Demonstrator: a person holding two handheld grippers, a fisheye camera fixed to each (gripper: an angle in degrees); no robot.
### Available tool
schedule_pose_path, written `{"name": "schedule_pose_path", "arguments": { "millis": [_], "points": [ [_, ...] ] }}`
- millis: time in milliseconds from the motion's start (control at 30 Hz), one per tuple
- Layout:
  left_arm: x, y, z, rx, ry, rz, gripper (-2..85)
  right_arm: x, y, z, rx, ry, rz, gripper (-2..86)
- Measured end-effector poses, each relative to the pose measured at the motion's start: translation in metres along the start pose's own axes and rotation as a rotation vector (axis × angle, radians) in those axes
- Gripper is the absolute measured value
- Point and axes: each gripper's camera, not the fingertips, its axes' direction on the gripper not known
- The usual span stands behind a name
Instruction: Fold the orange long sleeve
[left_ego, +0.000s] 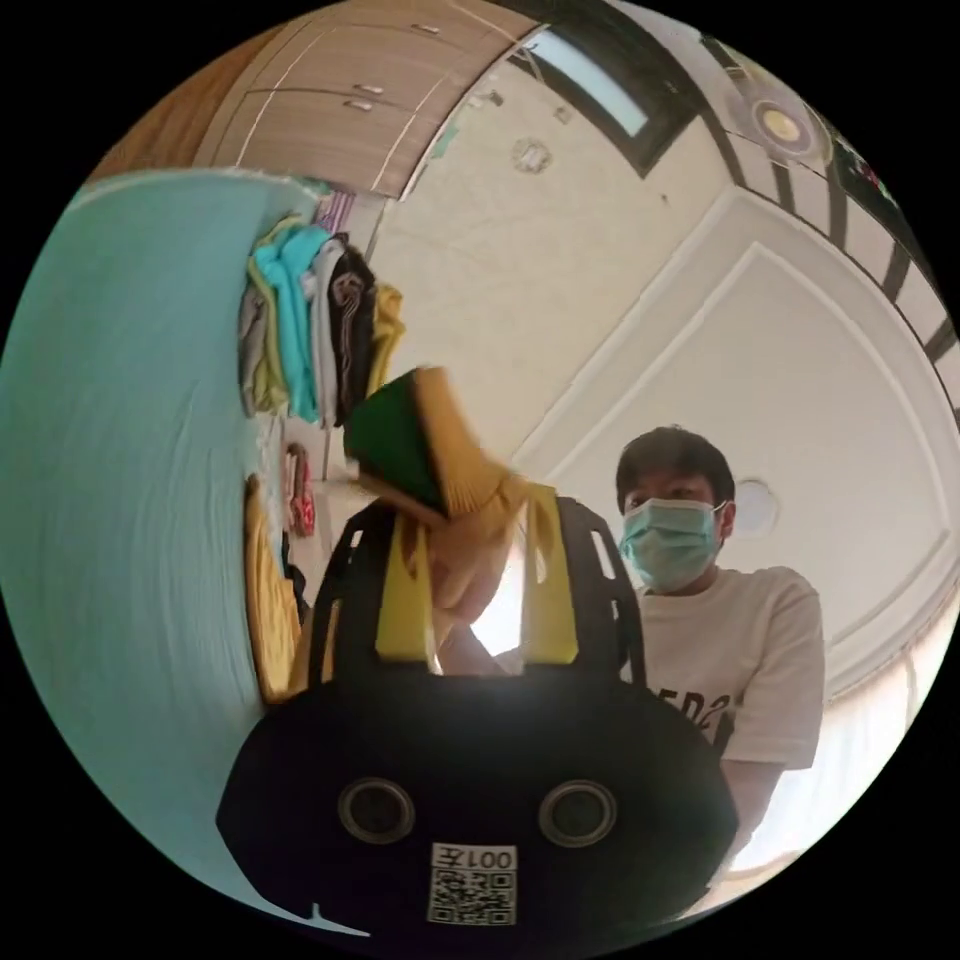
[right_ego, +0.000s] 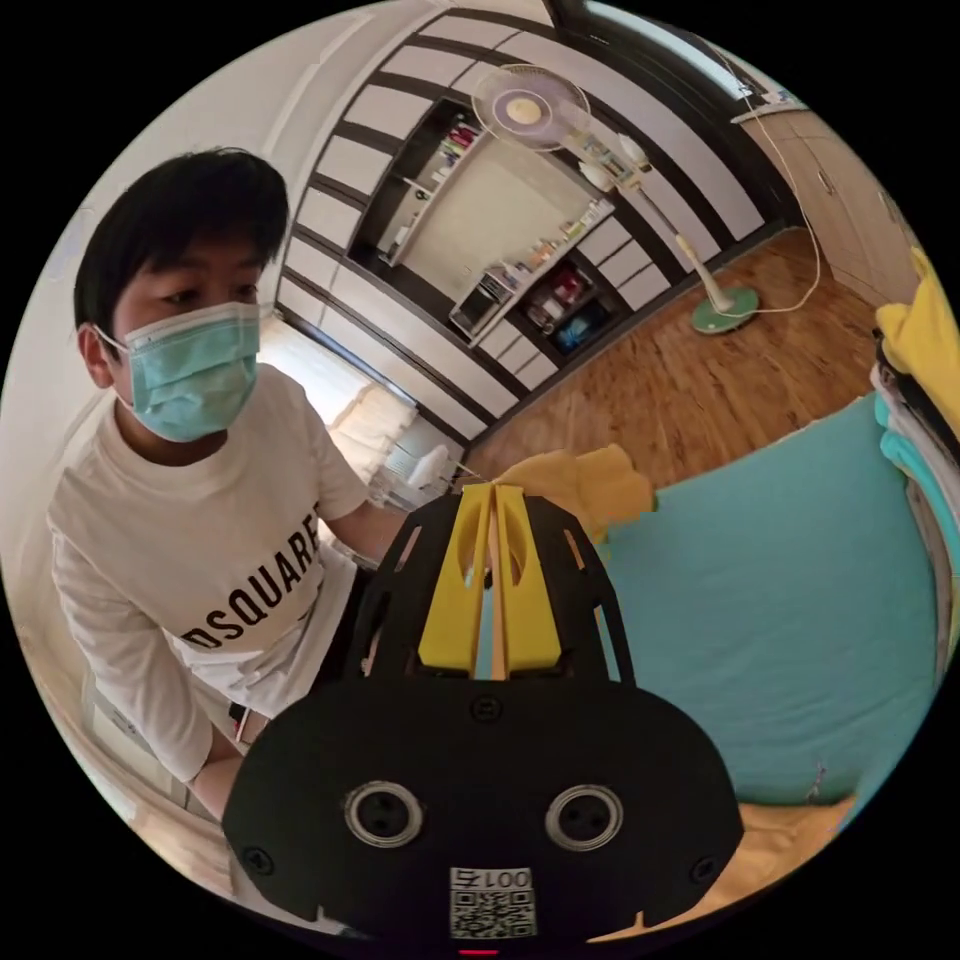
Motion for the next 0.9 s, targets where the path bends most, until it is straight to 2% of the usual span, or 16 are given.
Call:
{"name": "schedule_pose_path", "arguments": {
  "millis": [67,133,200,267,333,467,533,600,733,900],
  "points": [
    [0.011,-0.009,-0.001,0.009,-0.049,0.070,3.5,0.003,0.003,-0.006,-0.020,0.086,0.047,0.4],
    [0.022,-0.015,0.001,-0.008,-0.125,0.089,1.7,0.008,0.004,-0.009,-0.033,0.179,0.094,0.4],
    [0.033,-0.021,0.007,-0.062,-0.281,0.101,1.0,0.014,0.005,-0.008,-0.064,0.281,0.127,0.5],
    [0.047,-0.029,0.019,-0.125,-0.525,0.141,1.0,0.023,0.004,-0.001,-0.102,0.391,0.145,0.5],
    [0.049,-0.037,0.027,-0.167,-0.671,0.163,1.0,0.036,0.004,0.010,-0.126,0.480,0.169,0.6],
    [0.022,-0.054,0.032,-0.235,-0.986,0.122,1.2,0.086,0.008,0.039,-0.255,0.617,0.282,0.9],
    [0.009,-0.059,0.028,-0.243,-0.997,0.094,1.4,0.103,0.010,0.045,-0.308,0.735,0.329,1.1],
    [0.001,-0.061,0.028,-0.273,-0.958,0.102,1.6,0.111,0.009,0.043,-0.291,0.716,0.309,1.4],
    [-0.010,-0.055,0.041,-0.396,-0.781,0.163,1.6,0.136,-0.005,0.027,-0.134,0.442,0.253,4.0],
    [-0.014,-0.044,0.057,-0.497,-0.776,0.228,1.6,0.165,-0.027,0.018,-0.121,0.302,0.240,8.9]
  ]
}}
